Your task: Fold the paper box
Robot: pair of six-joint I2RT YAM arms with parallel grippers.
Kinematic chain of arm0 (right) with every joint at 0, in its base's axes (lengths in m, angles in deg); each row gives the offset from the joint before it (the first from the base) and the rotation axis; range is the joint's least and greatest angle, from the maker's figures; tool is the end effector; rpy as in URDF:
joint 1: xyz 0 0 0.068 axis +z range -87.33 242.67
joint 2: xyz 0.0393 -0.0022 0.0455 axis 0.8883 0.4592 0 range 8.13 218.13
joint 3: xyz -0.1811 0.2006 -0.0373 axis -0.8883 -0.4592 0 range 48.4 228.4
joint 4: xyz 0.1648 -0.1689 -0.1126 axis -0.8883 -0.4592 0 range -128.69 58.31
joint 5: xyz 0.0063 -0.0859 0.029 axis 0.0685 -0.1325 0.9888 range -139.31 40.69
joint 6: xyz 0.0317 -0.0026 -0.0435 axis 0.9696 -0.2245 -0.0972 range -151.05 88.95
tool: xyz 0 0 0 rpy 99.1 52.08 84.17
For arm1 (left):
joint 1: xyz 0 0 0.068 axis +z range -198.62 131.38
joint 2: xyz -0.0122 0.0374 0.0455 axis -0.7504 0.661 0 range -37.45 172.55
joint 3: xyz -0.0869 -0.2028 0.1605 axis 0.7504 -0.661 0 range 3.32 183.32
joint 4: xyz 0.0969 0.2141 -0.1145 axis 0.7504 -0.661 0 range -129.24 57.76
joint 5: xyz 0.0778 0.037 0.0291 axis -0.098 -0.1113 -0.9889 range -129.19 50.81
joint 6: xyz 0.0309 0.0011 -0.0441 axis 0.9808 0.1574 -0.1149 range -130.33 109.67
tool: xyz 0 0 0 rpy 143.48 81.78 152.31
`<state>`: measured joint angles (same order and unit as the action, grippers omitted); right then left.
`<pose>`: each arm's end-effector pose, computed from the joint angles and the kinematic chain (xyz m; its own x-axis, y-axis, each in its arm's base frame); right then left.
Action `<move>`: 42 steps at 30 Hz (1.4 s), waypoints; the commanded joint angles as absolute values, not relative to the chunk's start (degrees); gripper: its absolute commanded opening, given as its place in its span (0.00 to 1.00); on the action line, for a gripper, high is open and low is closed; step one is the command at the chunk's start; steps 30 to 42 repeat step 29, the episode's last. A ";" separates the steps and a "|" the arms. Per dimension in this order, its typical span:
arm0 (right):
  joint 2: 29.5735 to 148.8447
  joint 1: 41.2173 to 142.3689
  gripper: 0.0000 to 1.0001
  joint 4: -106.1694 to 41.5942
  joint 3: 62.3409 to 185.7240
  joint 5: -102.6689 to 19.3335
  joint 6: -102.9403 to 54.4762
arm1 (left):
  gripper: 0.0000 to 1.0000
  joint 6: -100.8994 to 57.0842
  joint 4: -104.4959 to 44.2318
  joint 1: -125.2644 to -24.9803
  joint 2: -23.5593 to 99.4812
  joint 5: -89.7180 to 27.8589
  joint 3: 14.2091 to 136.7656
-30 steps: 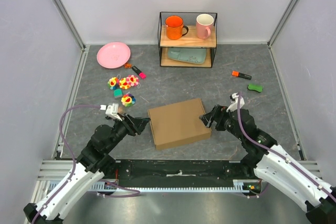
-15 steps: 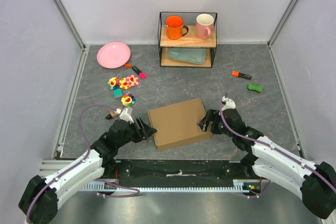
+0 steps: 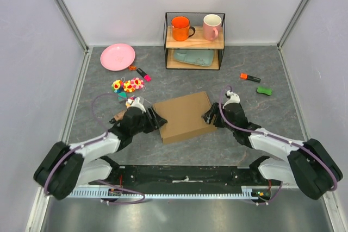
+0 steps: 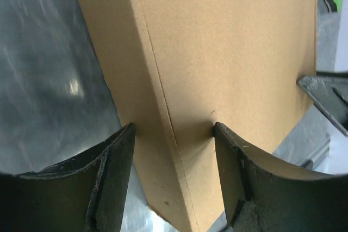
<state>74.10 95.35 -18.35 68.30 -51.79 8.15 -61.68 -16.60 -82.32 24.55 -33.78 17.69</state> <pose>0.1841 0.1165 0.1606 -0.6743 0.3175 -0.6668 -0.1069 0.8514 0.5135 0.1630 -0.1128 0.1482 -0.7586 -0.4287 -0.4907 0.0423 0.7190 -0.6937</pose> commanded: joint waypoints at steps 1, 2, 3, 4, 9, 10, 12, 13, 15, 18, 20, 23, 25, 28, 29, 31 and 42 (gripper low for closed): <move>80.19 94.14 0.70 -12.98 71.24 -47.38 8.59 | 0.64 -55.42 -12.46 -79.30 36.27 -32.08 28.69; 82.03 93.96 0.70 -11.93 71.42 -47.20 8.77 | 0.64 -54.02 -12.29 -78.08 38.04 -30.85 30.11; 83.00 93.69 0.70 -11.66 71.86 -46.94 8.85 | 0.64 -53.14 -12.11 -77.37 41.53 -30.23 31.52; 83.71 93.26 0.70 -11.57 72.47 -46.59 9.20 | 0.63 -52.70 -12.28 -76.58 42.87 -29.62 33.79; 85.47 92.55 0.71 -11.04 72.66 -46.32 9.56 | 0.61 -50.94 -12.81 -72.97 46.31 -25.83 37.15; 85.47 92.46 0.72 -11.21 72.83 -46.32 9.47 | 0.61 -50.59 -13.07 -72.97 45.88 -25.83 37.24; 84.86 91.85 0.75 -12.61 73.18 -46.76 9.47 | 0.61 -49.97 -14.73 -72.88 45.00 -26.80 37.33; 84.33 91.76 0.81 -13.49 74.05 -47.37 9.38 | 0.62 -49.71 -15.88 -72.88 43.52 -27.06 37.68; 81.44 91.41 0.88 -18.66 75.55 -50.78 8.60 | 0.64 -48.56 -18.95 -72.88 41.23 -28.72 38.56; 74.42 90.97 0.98 -26.92 79.24 -55.27 6.41 | 0.69 -48.30 -31.14 -72.79 36.22 -36.26 42.15; 69.16 90.97 0.98 -33.75 83.10 -60.36 4.82 | 0.70 -49.69 -42.04 -72.79 33.94 -43.01 46.19; 64.39 90.97 0.98 -38.53 86.80 -63.37 2.36 | 0.69 -54.18 -53.23 -72.79 31.47 -48.50 50.86; 62.28 91.05 0.98 -38.55 86.98 -61.80 1.91 | 0.61 -54.10 -55.08 -72.88 29.36 -47.89 50.79; 61.13 91.05 0.98 -38.20 85.93 -61.70 2.61 | 0.54 -54.10 -53.42 -72.88 24.97 -44.65 47.71; 61.04 90.97 0.98 -38.02 85.58 -61.70 2.88 | 0.57 -53.40 -53.33 -72.88 23.74 -44.73 47.18; 61.04 90.97 0.98 -38.02 85.58 -61.70 2.88 | 0.57 -53.40 -53.33 -72.88 23.74 -44.73 47.18; 61.04 90.97 0.98 -38.02 85.58 -61.70 2.88 | 0.57 -53.40 -53.33 -72.88 23.74 -44.73 47.18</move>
